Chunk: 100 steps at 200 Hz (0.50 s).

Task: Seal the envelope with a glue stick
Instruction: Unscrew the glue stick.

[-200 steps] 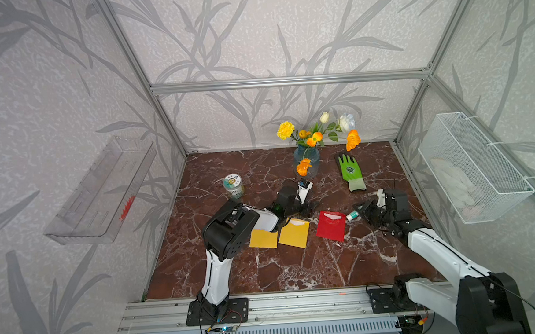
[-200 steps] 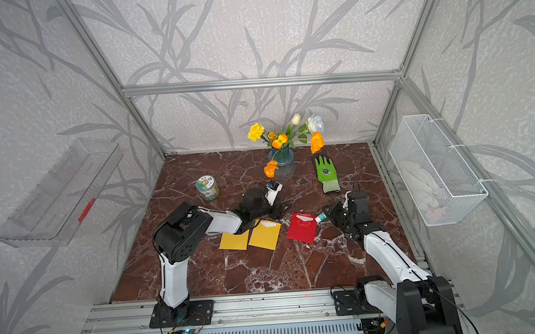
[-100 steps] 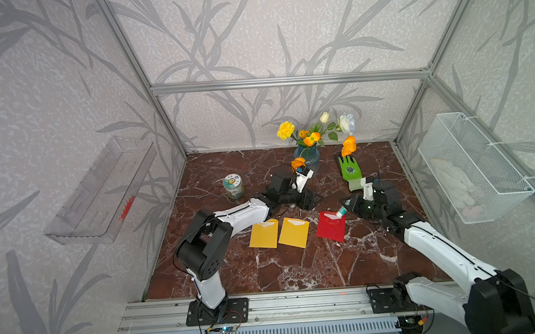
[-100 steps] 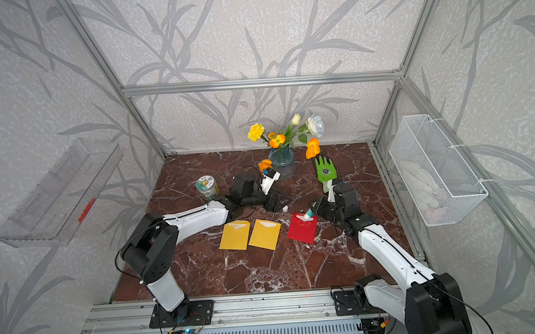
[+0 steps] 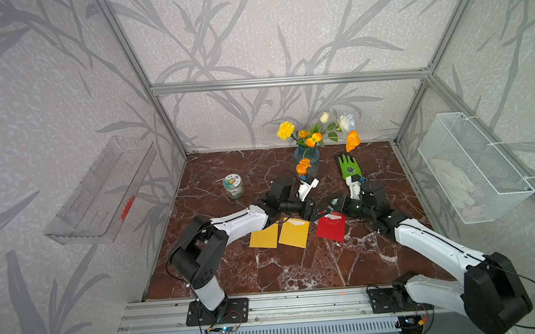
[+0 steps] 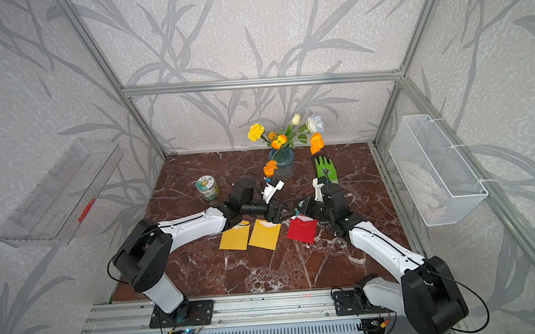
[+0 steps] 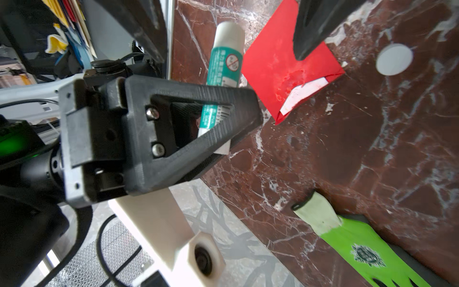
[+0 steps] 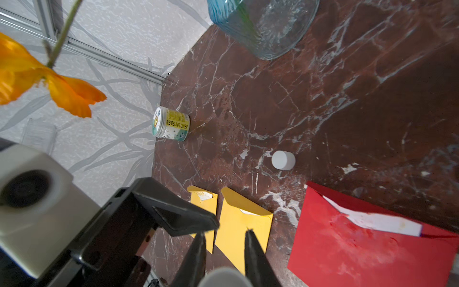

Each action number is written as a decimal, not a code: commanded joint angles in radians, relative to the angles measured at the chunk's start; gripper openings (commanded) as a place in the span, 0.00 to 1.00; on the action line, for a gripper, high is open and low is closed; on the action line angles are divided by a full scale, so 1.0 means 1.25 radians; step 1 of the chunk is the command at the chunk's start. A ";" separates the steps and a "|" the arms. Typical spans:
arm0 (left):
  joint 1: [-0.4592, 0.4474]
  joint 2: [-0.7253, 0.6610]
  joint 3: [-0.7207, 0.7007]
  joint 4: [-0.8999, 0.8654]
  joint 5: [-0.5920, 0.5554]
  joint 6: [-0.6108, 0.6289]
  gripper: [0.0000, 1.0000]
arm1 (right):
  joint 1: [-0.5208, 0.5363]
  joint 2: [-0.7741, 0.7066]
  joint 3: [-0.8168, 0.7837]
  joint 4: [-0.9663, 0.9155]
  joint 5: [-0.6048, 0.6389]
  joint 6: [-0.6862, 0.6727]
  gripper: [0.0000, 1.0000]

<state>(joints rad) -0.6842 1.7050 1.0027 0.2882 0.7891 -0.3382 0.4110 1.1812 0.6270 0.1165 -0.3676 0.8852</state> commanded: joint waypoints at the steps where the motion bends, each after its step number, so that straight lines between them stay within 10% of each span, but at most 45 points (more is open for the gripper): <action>1: -0.002 0.020 -0.006 0.047 0.033 -0.026 0.75 | 0.019 0.014 0.009 0.061 -0.009 0.028 0.02; 50: -0.002 0.033 0.006 0.037 0.023 -0.024 0.53 | 0.053 0.052 0.016 0.109 -0.012 0.060 0.04; 100: -0.003 0.034 0.007 0.019 0.036 -0.025 0.17 | 0.063 0.047 0.010 0.112 0.003 0.063 0.31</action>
<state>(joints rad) -0.6857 1.7390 1.0031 0.3058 0.8257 -0.3656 0.4770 1.2518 0.6270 0.2337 -0.3656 0.9630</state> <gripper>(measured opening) 0.241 0.281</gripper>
